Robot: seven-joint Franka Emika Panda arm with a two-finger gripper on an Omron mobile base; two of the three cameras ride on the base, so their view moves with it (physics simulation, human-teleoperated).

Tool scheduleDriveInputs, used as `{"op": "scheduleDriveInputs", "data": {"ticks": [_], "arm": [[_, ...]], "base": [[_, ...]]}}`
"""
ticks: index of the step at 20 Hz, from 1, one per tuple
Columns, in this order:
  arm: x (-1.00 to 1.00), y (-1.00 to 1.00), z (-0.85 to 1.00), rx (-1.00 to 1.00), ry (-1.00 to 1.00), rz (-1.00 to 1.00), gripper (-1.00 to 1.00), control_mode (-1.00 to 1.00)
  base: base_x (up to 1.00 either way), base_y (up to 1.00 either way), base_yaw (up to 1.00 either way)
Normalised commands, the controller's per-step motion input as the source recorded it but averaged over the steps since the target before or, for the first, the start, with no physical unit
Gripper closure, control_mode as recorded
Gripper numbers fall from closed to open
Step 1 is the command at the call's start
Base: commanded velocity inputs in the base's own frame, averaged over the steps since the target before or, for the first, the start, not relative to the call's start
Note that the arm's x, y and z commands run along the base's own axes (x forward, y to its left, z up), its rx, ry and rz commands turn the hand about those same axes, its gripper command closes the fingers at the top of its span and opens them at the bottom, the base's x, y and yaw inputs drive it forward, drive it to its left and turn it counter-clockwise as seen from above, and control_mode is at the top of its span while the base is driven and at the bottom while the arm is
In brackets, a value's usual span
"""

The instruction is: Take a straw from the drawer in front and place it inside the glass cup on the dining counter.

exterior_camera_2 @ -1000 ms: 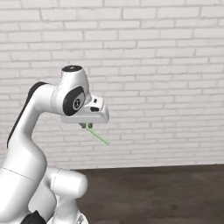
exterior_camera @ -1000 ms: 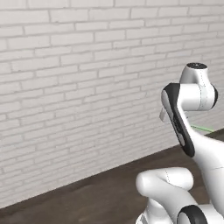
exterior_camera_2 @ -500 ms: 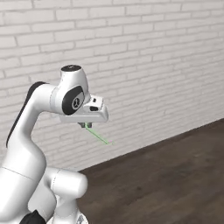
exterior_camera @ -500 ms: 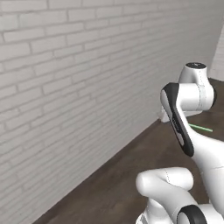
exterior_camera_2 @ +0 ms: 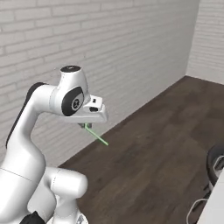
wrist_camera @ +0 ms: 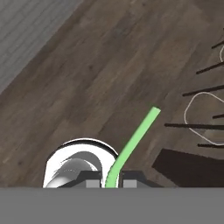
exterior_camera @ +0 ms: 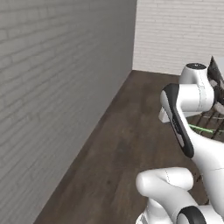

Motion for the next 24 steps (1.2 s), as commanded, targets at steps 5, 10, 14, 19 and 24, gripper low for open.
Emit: {"op": "scheduleDriveInputs", "data": {"ticks": [5, 10, 14, 19, 24], "arm": [[0.00, 0.00, 0.00, 0.00, 0.00, 0.00, 1.00, 1.00], [0.00, 0.00, 0.00, 0.00, 0.00, 0.00, 1.00, 1.00], [0.00, 0.00, 0.00, 0.00, 0.00, 0.00, 1.00, 1.00], [0.00, 0.00, 0.00, 0.00, 0.00, 0.00, 1.00, 1.00], [0.00, 0.00, 0.00, 0.00, 0.00, 0.00, 1.00, 1.00]], "base": [[0.44, 0.01, -0.66], [0.66, 0.18, -0.60], [0.85, 0.45, -0.55], [0.90, 0.57, -0.54], [0.90, 0.58, -0.54]]}}
